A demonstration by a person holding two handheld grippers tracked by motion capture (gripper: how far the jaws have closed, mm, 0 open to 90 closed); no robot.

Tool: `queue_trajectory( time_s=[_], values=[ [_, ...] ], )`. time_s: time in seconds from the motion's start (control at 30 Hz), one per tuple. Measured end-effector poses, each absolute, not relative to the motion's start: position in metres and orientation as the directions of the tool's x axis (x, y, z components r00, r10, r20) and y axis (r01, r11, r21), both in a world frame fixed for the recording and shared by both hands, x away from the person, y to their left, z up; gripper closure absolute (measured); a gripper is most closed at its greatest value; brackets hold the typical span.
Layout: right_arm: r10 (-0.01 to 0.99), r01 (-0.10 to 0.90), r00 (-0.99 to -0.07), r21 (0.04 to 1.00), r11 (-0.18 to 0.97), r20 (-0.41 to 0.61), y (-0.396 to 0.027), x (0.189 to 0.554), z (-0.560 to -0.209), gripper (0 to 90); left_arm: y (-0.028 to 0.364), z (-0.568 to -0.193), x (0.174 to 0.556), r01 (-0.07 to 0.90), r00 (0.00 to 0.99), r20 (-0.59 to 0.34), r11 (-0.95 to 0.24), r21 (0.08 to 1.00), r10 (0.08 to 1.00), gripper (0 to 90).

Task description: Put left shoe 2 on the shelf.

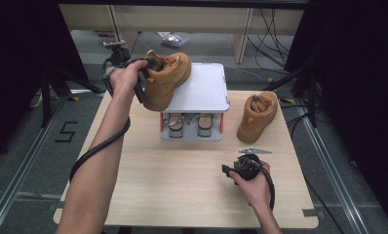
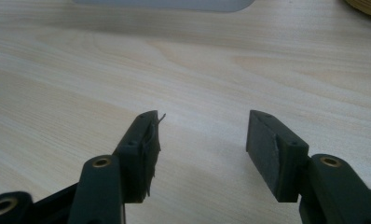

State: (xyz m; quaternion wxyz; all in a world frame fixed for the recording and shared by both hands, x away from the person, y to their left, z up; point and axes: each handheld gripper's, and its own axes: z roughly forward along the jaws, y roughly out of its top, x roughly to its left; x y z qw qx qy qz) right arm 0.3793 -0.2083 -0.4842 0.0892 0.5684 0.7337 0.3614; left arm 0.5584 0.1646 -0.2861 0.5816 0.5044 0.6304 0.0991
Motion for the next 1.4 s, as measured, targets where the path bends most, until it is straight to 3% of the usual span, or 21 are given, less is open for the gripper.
queue_trajectory(
  time_s=[0.07, 0.1, 0.17, 0.43, 0.53, 0.57, 0.63, 0.7, 0.73, 0.77, 0.87, 0.97, 1.07, 1.4],
  values=[
    [0.9, 0.768, -0.336, 0.634, 0.091, 0.278, -0.209, 0.379, -0.484, 45.0, 0.166, -0.286, 0.558, 0.508, 0.205, -0.625, 0.464, 0.726, 0.754, 64.0],
    [0.9, 0.758, -0.349, 0.643, 0.107, 0.261, -0.21, 0.38, -0.485, 45.0, 0.17, -0.285, 0.556, 0.498, 0.226, -0.604, 0.442, 0.746, 0.764, 54.5],
    [0.9, 0.768, -0.344, 0.632, 0.105, 0.269, -0.209, 0.379, -0.484, 44.9, 0.171, -0.283, 0.556, 0.497, 0.242, -0.598, 0.432, 0.753, 0.764, 47.5],
    [0.903, 0.775, -0.339, 0.623, 0.108, 0.265, -0.204, 0.378, -0.485, 44.7, 0.191, -0.267, 0.533, 0.438, 0.273, -0.546, 0.403, 0.804, 0.792, 42.1],
    [0.895, 0.77, -0.355, 0.627, 0.116, 0.27, -0.202, 0.378, -0.486, 44.7, 0.204, -0.266, 0.519, 0.451, 0.268, -0.559, 0.41, 0.793, 0.785, 46.0],
    [0.898, 0.783, -0.342, 0.613, 0.109, 0.277, -0.2, 0.378, -0.485, 44.8, 0.21, -0.267, 0.511, 0.461, 0.274, -0.565, 0.41, 0.787, 0.778, 52.0],
    [0.903, 0.785, -0.338, 0.608, 0.116, 0.264, -0.199, 0.377, -0.484, 45.2, 0.219, -0.27, 0.502, 0.461, 0.287, -0.582, 0.423, 0.78, 0.761, 55.2],
    [0.901, 0.785, -0.34, 0.609, 0.114, 0.269, -0.197, 0.378, -0.485, 46.8, 0.227, -0.278, 0.491, 0.463, 0.296, -0.543, 0.38, 0.801, 0.786, 65.5],
    [0.888, 0.782, -0.362, 0.611, 0.123, 0.283, -0.195, 0.379, -0.484, 54.8, 0.231, -0.289, 0.486, 0.48, 0.306, -0.489, 0.311, 0.82, 0.817, 77.3],
    [0.888, 0.782, -0.362, 0.611, 0.123, 0.283, -0.195, 0.379, -0.484, 54.8, 0.231, -0.289, 0.486, 0.48, 0.306, -0.489, 0.311, 0.82, 0.817, 80.8],
    [0.88, 0.76, -0.378, 0.639, 0.118, 0.287, -0.187, 0.381, -0.472, 72.5, 0.231, -0.316, 0.487, 0.518, 0.302, -0.471, 0.272, 0.811, 0.829, 86.4],
    [0.846, 0.711, -0.441, 0.692, 0.126, 0.3, -0.172, 0.391, -0.447, 85.8, 0.225, -0.335, 0.49, 0.534, 0.324, -0.455, 0.237, 0.811, 0.83, 89.2],
    [0.832, 0.676, -0.476, 0.724, 0.14, 0.284, -0.162, 0.399, -0.435, 89.2, 0.217, -0.347, 0.494, 0.532, 0.333, -0.436, 0.215, 0.819, 0.836, 89.3],
    [0.787, 0.572, -0.568, 0.803, 0.167, 0.241, -0.1, 0.441, -0.385, 90.0, 0.206, -0.354, 0.496, 0.534, 0.342, -0.391, 0.165, 0.829, 0.855, 89.4]
  ],
)
